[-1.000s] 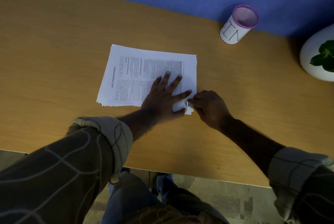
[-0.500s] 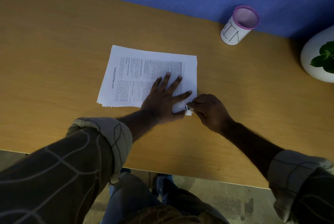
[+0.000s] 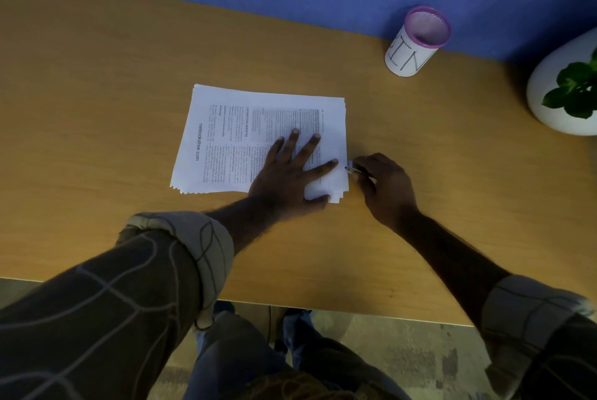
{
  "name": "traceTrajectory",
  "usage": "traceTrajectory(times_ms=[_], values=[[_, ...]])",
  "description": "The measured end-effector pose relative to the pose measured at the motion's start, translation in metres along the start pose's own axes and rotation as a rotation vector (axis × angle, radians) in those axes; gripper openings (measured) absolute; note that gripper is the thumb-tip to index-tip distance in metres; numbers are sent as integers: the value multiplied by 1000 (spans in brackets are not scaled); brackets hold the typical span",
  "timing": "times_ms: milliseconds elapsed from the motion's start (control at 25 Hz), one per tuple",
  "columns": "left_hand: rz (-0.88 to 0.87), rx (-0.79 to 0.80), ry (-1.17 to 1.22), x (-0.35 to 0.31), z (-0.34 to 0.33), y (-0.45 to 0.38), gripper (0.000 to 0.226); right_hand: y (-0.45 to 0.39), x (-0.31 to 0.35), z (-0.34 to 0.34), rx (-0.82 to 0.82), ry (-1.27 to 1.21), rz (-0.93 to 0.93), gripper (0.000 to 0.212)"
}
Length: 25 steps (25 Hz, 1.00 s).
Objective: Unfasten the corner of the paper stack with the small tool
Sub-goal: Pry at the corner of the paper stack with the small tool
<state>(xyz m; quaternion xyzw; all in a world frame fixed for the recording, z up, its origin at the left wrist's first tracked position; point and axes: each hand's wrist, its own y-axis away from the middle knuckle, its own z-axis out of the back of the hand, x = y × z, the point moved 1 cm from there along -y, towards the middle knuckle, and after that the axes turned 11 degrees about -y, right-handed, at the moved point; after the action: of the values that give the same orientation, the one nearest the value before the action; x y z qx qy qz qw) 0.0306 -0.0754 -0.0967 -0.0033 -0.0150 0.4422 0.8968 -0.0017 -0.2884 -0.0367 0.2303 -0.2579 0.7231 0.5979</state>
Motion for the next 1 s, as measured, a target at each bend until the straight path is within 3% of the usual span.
traceTrajectory(times_ms=[160, 280, 400, 560, 720, 1000], values=[[5, 13, -11, 0, -1, 0, 76, 6, 3, -9, -13, -77, -278, 15], [6, 20, -8, 0, 0, 0, 82, 9, 14, -20, 19, -173, -538, 27], [1, 74, 10, -1, 5, -1, 94, 7, 24, -33, 64, -157, -680, 31], [-10, 139, 46, -1, 13, 1, 105, -3, 26, -30, 47, -436, -890, 19], [-8, 209, 57, -3, 21, 3, 106, 1, 28, -23, 6, -610, -977, 14], [37, 243, 6, -23, 35, 15, 93, 8, 37, -16, -145, -539, -953, 19]])
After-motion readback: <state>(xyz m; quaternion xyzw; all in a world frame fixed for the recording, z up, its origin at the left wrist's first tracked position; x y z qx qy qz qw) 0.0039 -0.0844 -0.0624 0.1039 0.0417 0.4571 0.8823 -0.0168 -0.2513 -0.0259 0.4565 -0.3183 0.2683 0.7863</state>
